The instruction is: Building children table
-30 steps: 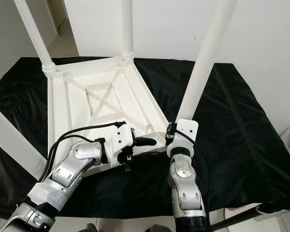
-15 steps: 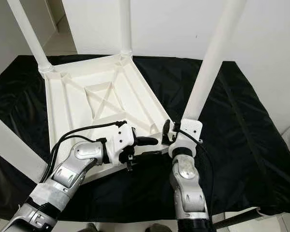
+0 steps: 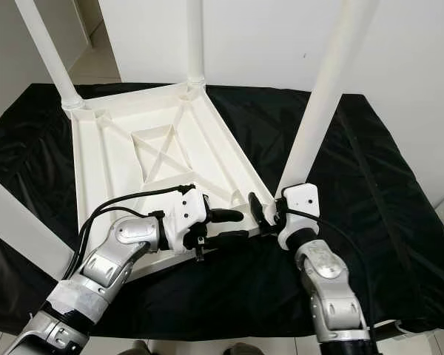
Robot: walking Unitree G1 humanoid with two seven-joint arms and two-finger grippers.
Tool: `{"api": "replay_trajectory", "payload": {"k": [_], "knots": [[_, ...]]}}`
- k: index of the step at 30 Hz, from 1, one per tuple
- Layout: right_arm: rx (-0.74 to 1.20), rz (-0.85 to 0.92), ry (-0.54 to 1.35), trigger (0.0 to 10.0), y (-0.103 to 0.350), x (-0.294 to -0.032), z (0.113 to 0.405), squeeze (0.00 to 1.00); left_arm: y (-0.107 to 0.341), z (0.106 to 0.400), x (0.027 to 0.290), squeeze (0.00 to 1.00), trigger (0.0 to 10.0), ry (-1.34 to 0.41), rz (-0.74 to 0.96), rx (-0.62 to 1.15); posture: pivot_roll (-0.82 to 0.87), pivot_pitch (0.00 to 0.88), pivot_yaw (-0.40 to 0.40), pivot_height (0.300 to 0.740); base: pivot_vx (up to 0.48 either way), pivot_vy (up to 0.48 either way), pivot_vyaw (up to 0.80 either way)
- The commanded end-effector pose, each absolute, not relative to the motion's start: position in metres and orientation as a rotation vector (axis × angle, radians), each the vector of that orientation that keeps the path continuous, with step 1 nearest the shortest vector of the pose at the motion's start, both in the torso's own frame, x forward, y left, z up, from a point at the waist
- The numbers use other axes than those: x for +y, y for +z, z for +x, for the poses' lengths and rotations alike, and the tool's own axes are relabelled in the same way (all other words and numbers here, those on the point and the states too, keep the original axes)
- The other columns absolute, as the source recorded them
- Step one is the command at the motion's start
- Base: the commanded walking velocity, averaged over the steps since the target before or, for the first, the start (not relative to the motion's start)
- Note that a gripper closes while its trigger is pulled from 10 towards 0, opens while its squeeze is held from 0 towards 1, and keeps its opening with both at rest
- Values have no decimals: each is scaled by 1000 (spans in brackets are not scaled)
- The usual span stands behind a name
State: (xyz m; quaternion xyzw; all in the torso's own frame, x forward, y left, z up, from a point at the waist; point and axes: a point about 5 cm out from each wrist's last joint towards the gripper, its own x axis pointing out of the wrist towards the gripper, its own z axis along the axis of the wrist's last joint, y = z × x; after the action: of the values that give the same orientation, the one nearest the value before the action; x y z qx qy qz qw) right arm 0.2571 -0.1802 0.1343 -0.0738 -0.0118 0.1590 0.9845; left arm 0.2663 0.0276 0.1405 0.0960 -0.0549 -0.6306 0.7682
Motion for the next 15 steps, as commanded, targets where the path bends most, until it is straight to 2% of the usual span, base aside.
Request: {"api": "replay_trajectory", "payload": {"k": [1, 3, 4, 6, 7, 8, 9, 15], "knots": [[-29, -134, 355, 10000, 134, -178, 258, 0, 143, 271, 29, 0, 10000, -1326, 221, -130, -72, 0, 18, 740, 0, 0, 0], [-17, -157, 405, 10000, 133, -179, 259, 0, 144, 271, 29, 0, 10000, -1331, 225, -131, -69, 0, 22, 740, 0, 0, 0], [3, -172, 453, 8784, 131, -181, 261, 0, 144, 271, 29, 0, 10000, -1336, 228, -132, -66, 0, 24, 740, 0, 0, 0], [3, -172, 453, 8784, 131, -181, 261, 0, 144, 271, 29, 0, 10000, -1336, 228, -132, -66, 0, 24, 740, 0, 0, 0], [24, -185, 499, 4941, 128, -182, 262, 0, 145, 271, 29, 0, 10000, -1340, 230, -133, -64, 0, 24, 740, 0, 0, 0], [24, -185, 499, 4941, 128, -182, 262, 0, 145, 271, 29, 0, 10000, -1340, 230, -133, -64, 0, 24, 740, 0, 0, 0], [46, -182, 538, 0, 125, -183, 262, 0, 145, 270, 30, 0, 10000, -1343, 234, -133, -57, 0, 22, 740, 0, 0, 0], [61, -173, 568, 0, 123, -182, 262, 0, 144, 269, 30, 0, 10000, -1346, 237, -131, -53, 0, 17, 740, 0, 0, 0]]}}
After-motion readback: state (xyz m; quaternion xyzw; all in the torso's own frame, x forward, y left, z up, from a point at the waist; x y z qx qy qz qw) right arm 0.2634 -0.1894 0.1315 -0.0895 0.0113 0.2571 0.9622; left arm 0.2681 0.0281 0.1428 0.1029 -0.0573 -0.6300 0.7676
